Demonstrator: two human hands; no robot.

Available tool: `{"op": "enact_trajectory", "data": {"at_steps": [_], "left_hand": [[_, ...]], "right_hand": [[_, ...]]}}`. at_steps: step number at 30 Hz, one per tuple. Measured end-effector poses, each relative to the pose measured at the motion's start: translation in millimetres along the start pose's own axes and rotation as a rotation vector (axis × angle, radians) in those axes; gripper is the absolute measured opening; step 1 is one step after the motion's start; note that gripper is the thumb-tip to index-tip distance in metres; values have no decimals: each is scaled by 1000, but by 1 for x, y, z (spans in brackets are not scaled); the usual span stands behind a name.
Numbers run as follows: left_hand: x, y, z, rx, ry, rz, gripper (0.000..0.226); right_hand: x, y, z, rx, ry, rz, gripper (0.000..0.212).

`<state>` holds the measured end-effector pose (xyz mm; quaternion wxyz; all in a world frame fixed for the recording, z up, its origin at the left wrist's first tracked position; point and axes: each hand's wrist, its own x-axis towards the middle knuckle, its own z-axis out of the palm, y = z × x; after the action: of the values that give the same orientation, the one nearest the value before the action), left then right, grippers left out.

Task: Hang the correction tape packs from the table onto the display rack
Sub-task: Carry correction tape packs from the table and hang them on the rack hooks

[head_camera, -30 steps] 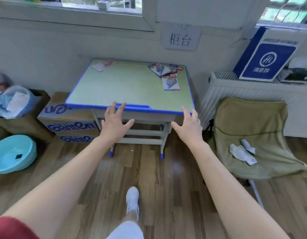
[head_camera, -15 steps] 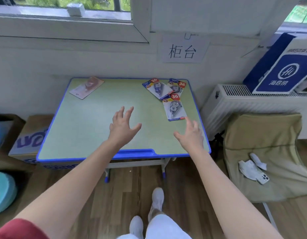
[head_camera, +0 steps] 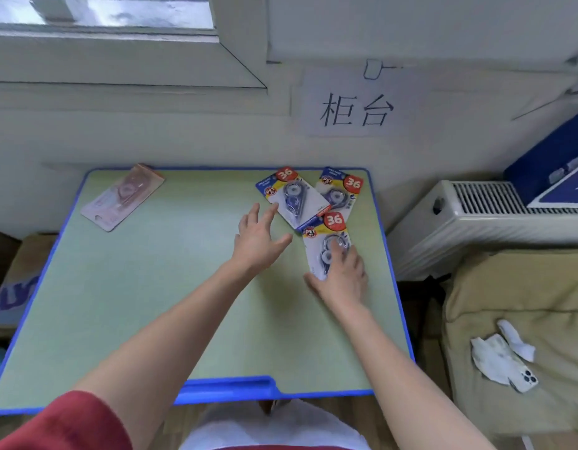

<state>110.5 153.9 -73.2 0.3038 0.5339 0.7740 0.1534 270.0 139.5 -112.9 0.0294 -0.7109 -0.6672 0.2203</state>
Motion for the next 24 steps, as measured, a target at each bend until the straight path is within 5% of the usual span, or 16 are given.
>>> {"op": "enact_trajectory", "data": {"at_steps": [4, 24], "left_hand": [[43, 20, 11, -31, -74, -83, 79], [131, 64, 49, -15, 99, -407, 103]], "right_hand": [[17, 3, 6, -50, 18, 1, 94], [25, 17, 2, 17, 16, -28, 86]]}}
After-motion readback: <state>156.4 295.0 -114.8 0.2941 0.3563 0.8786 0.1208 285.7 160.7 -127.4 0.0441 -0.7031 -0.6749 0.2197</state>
